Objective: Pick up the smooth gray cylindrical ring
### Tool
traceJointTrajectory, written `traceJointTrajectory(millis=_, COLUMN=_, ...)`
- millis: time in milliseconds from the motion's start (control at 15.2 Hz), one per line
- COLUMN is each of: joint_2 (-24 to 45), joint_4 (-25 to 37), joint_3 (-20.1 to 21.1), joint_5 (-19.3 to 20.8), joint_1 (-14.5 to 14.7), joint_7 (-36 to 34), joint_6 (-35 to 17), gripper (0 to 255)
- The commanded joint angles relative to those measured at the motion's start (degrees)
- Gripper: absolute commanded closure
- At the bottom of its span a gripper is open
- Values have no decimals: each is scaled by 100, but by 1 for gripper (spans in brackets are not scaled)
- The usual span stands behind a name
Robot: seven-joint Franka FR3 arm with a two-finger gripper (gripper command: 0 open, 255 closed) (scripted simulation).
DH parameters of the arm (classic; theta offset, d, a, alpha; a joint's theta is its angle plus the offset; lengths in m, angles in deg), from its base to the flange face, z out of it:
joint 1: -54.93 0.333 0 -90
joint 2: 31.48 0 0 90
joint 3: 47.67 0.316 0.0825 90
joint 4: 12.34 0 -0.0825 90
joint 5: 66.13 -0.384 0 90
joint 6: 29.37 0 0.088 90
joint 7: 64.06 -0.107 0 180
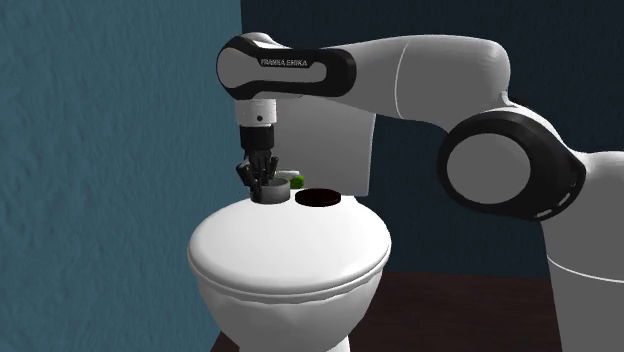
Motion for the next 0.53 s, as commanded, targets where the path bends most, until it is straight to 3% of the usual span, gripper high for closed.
traceJointTrajectory(millis=0, joint_2=84, joint_4=285, joint_3=-3, joint_5=-7, joint_1=-11, joint_7=10, joint_6=203, gripper=255)
traceJointTrajectory(millis=330, joint_2=396, joint_4=1166, joint_3=-6, joint_5=-30, joint_1=-37, joint_7=19, joint_6=772, gripper=255)
traceJointTrajectory(millis=462, joint_2=407, joint_4=1196, joint_3=-6, joint_5=-31, joint_1=-38, joint_7=19, joint_6=791, gripper=255)
